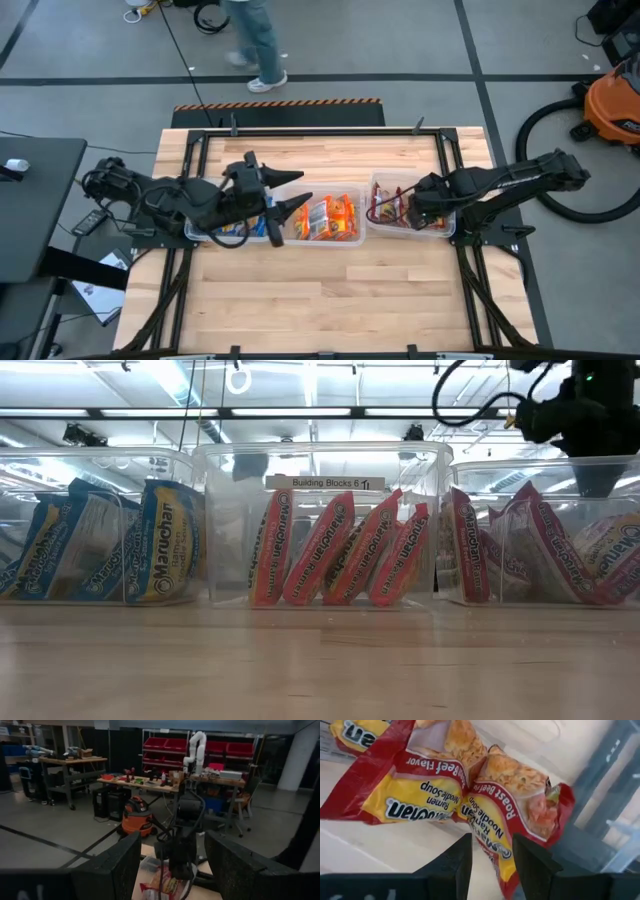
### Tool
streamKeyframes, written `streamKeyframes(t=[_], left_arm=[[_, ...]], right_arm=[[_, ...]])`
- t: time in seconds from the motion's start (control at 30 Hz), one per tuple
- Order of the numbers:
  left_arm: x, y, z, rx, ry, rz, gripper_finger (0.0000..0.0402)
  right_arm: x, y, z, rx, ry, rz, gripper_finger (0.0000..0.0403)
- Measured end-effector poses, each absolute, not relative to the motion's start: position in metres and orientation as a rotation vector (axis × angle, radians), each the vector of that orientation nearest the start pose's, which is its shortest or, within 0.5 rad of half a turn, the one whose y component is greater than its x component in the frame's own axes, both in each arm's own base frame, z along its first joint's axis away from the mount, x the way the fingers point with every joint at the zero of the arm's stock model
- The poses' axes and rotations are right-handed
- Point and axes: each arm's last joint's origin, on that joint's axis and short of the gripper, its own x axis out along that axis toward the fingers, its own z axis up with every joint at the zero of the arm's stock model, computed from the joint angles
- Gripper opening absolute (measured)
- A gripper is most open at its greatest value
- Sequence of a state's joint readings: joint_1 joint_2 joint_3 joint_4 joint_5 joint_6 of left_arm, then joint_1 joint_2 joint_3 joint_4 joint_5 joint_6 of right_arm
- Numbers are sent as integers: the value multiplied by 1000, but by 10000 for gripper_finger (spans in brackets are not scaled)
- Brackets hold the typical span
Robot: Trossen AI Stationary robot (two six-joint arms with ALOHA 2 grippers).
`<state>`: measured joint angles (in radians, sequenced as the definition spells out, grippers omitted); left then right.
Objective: Sort Maruchan noodles
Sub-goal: Adjust the red noodle packs
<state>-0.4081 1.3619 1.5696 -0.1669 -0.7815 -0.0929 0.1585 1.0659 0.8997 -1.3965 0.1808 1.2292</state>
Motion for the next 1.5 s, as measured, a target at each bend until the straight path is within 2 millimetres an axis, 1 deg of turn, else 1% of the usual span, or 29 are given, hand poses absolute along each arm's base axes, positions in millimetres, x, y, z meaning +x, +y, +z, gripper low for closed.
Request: streamKeyframes(t=[0.1, 0.2, 0.43, 0.5, 0.63, 0.77, 0.83, 0.93, 1.1, 1.23, 1.37, 1.5], left_arm=[[273, -91, 471, -114, -50, 386, 224], [278, -91, 469, -114, -51, 383, 224], [280, -92, 468, -112, -48, 358, 224], [280, -92, 469, -112, -49, 358, 224], [280, -92, 469, -114, -51, 358, 224], [280, -92, 469, -114, -51, 358, 224], [280, -92, 469, -113, -51, 358, 224], [280, -92, 469, -113, -51, 358, 224], [280, -92, 469, -114, -51, 358, 224], [280, -92, 469, -113, -51, 358, 224], [280, -92, 469, -112, -51, 358, 224], [280, -92, 469, -111, -50, 358, 224]], right_arm=[[148, 14, 254, 676, 1313, -907, 150], [152, 11, 251, 555, 1379, -841, 154], [156, 11, 238, 309, 1719, -635, 157], [158, 11, 234, 256, 1782, -605, 161], [164, 12, 232, 238, 1833, -561, 185], [173, 15, 239, 271, 1851, -501, 214], [175, 15, 237, 267, 1874, -456, 220], [177, 16, 231, 216, 1936, -397, 220], [178, 13, 219, 216, 2013, -352, 206], [177, 10, 219, 232, 2015, -301, 184], [173, 10, 223, 197, 2002, -240, 144], [171, 9, 226, 150, 1980, -232, 86]])
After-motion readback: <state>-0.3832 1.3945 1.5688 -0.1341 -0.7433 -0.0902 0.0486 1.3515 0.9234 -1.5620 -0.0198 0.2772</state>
